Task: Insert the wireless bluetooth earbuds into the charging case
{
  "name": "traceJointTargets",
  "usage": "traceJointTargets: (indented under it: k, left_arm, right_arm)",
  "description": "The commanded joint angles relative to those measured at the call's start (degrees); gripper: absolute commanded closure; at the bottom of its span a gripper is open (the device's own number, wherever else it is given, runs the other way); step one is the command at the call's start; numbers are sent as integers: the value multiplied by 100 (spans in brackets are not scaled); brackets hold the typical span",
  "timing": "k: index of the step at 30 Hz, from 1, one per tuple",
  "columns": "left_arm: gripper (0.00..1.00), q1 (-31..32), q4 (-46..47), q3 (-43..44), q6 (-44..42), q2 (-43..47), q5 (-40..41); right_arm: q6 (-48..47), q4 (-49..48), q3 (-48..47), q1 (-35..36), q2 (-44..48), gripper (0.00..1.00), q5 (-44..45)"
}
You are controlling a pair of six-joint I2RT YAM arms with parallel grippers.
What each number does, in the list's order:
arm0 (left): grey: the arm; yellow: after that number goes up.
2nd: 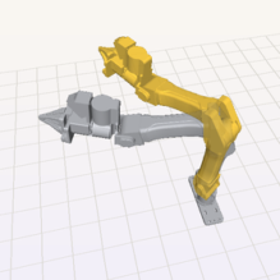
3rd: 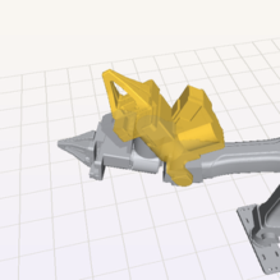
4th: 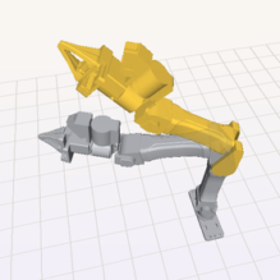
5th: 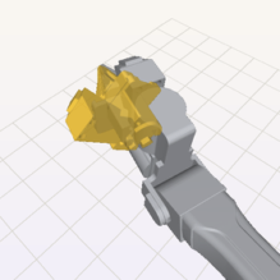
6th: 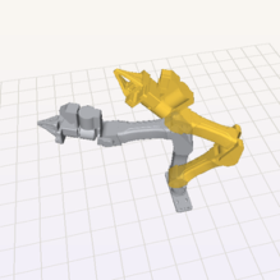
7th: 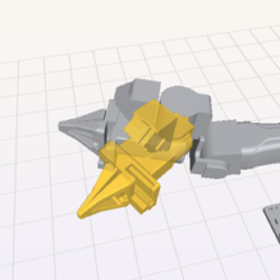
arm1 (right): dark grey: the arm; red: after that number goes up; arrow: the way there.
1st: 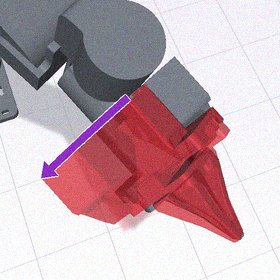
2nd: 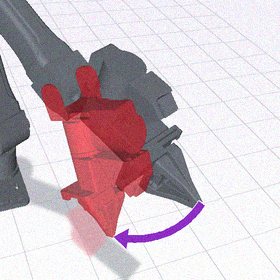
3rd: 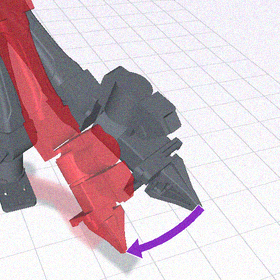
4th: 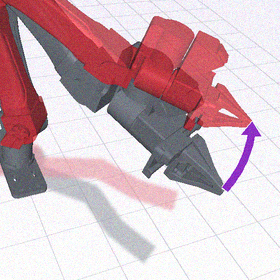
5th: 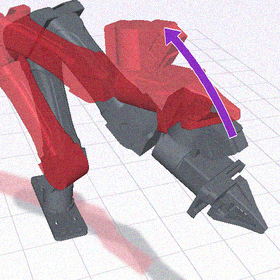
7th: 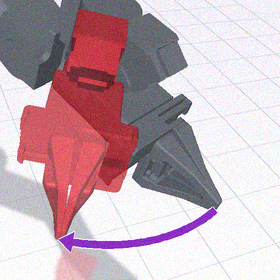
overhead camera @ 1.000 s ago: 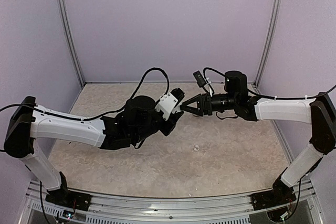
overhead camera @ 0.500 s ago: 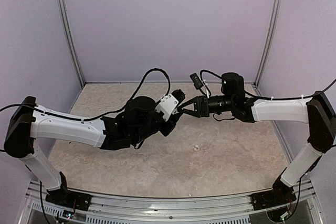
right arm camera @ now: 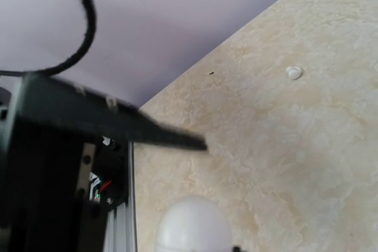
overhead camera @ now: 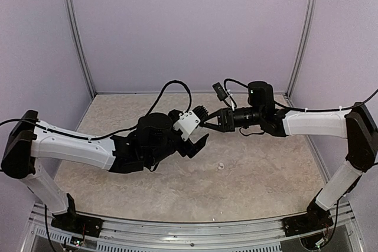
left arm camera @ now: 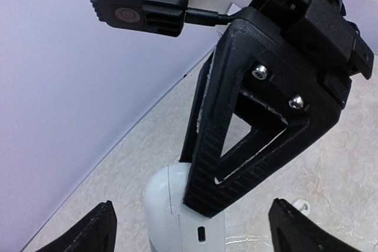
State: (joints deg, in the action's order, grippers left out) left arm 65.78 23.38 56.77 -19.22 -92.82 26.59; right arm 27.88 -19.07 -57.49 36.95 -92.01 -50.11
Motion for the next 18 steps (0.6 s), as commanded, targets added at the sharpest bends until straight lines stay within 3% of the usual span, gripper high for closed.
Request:
traceJointTargets:
  k: [1, 7, 18]
  left_arm:
    - [2, 60, 255, -298, -227, 507, -23]
    - [1, 168, 488, -1294, -954, 1499, -1257]
    - [1, 217, -1460, -1418, -1614, 2905, -2527]
  right_arm:
    - [-195, 266, -198, -171, 42, 93, -123]
    - [-1024, 1361, -555, -367, 153, 94, -666]
    - [-1692, 2329, -600, -79, 178, 94, -1858]
